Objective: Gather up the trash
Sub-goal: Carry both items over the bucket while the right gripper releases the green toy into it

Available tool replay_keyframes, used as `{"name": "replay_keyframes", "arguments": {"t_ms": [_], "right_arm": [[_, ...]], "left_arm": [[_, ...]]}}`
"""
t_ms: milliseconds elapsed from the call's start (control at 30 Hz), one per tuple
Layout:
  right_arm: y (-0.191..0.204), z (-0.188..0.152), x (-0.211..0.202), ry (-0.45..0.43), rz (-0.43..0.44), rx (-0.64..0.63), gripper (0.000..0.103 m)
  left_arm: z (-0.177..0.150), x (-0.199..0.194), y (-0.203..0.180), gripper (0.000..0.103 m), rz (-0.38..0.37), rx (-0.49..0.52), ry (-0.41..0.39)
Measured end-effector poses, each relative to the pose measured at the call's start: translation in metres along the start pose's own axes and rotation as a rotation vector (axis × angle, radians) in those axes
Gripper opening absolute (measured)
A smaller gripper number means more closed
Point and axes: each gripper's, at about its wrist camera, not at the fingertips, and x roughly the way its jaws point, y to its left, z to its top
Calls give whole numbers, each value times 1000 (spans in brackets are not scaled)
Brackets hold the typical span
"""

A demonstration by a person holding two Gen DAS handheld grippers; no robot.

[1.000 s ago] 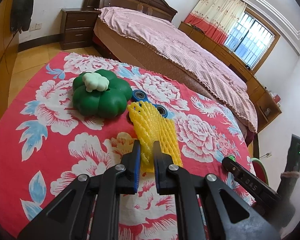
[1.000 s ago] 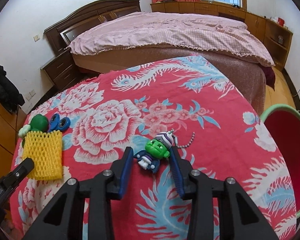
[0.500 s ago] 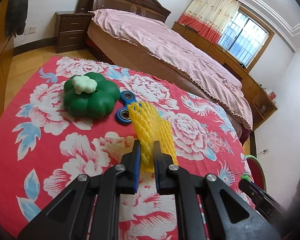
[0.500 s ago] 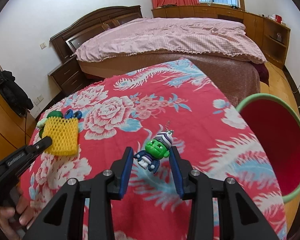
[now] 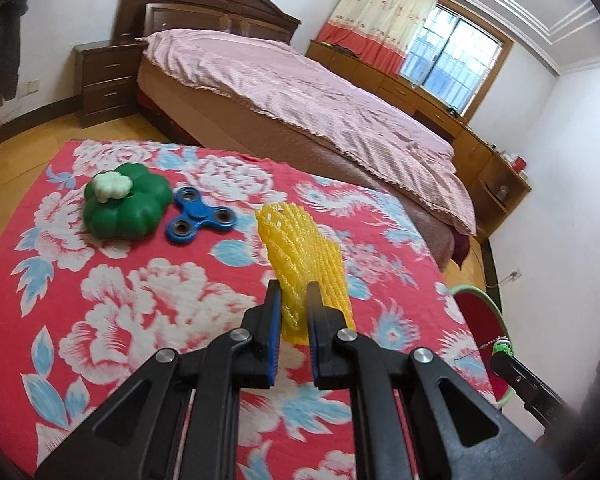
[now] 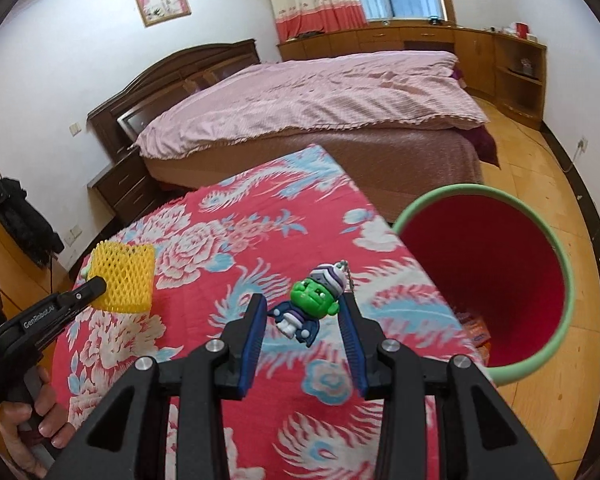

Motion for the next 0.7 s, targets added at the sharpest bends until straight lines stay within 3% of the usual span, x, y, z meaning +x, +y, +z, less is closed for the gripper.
{"name": "replay_keyframes", "arguments": {"t_ms": [367, 700], "right_arm": [[-46, -1, -26, -46, -24, 88, 40], [-92, 1, -36, -74, -54, 160, 40]], "left_arm": [[-7, -6, -51, 11, -75, 65, 30], [-19, 13, -109, 11, -124, 151, 92]]}}
